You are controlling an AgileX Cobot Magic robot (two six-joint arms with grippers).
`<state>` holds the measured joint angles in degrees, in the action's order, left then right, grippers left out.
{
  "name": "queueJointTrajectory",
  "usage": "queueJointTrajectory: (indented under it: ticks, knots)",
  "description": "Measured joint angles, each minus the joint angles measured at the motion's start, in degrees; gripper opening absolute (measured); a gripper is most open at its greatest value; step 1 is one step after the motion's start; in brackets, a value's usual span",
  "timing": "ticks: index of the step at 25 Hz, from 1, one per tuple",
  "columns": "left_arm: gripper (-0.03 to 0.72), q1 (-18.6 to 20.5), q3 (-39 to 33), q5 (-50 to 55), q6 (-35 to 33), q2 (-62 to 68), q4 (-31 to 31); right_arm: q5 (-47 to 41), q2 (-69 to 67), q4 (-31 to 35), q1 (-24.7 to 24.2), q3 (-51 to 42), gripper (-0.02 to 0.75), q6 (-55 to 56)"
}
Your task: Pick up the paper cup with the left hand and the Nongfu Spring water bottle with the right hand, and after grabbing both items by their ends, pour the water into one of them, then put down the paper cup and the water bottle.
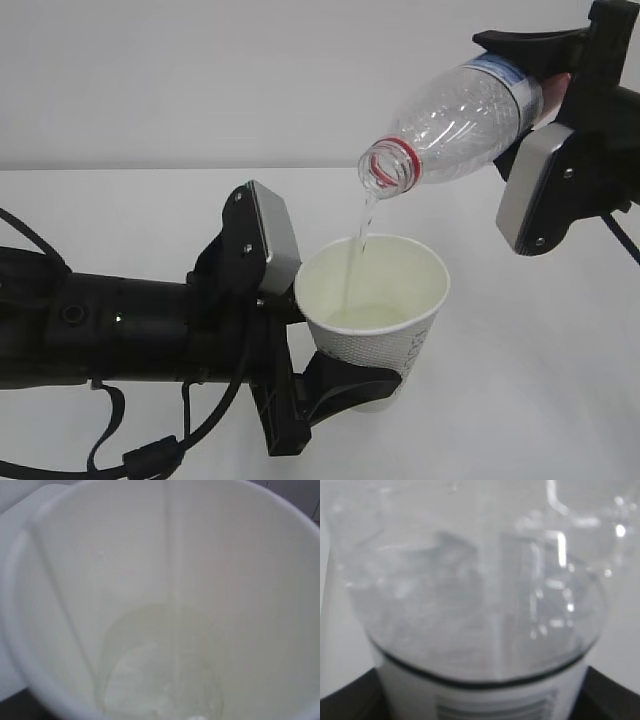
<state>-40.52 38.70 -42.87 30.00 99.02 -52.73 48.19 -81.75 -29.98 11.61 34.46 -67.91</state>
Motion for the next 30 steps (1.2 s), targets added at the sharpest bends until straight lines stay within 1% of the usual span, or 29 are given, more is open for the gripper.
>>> queueJointTrajectory:
  ticks: [30]
  knots:
    - [0.543,0.0,0.0,0.0,0.0,0.0,-0.02,0.32,0.0,0.12,0.0,0.0,0.512,0.0]
